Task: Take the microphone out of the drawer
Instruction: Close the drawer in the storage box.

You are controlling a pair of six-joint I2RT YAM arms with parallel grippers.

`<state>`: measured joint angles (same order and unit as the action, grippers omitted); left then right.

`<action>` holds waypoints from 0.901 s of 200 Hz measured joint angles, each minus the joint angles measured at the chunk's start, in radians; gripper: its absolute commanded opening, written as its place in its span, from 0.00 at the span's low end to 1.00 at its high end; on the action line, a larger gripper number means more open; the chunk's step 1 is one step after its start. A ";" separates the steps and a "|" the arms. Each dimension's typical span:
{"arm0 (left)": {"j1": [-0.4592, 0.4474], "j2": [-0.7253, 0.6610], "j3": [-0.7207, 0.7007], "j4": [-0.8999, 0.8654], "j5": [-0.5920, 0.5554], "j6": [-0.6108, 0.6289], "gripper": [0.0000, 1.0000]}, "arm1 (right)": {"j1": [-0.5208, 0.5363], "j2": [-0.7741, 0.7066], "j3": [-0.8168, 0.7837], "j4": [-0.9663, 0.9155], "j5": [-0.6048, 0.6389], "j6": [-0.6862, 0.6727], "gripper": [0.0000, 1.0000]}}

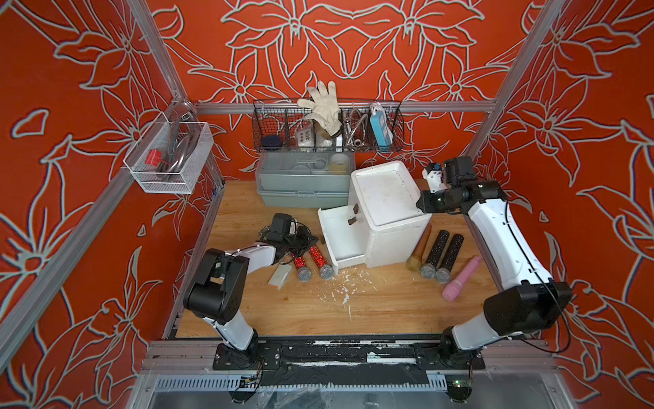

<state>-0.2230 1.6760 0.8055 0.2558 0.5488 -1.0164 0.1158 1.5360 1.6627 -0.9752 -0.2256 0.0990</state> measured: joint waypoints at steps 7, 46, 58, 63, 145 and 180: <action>-0.004 0.016 0.004 0.010 -0.002 -0.003 0.00 | 0.000 0.000 0.000 0.000 0.000 0.000 0.00; -0.036 0.097 0.035 0.047 -0.005 -0.026 0.00 | 0.000 0.000 0.000 0.001 -0.002 0.000 0.00; -0.047 0.116 0.056 0.054 -0.007 -0.032 0.00 | 0.000 0.000 -0.001 0.001 -0.003 0.000 0.00; -0.051 0.125 0.066 0.057 -0.008 -0.033 0.00 | 0.000 0.000 -0.002 0.002 -0.004 0.000 0.00; -0.169 0.262 0.222 0.116 -0.006 -0.086 0.00 | -0.005 -0.001 -0.003 0.003 -0.011 0.000 0.00; -0.217 0.312 0.279 0.129 -0.007 -0.113 0.00 | -0.005 -0.001 -0.003 0.003 -0.013 0.000 0.00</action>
<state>-0.4400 1.9881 1.0847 0.3851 0.5419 -1.1290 0.1112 1.5352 1.6592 -0.9718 -0.2382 0.0990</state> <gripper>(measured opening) 0.047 0.219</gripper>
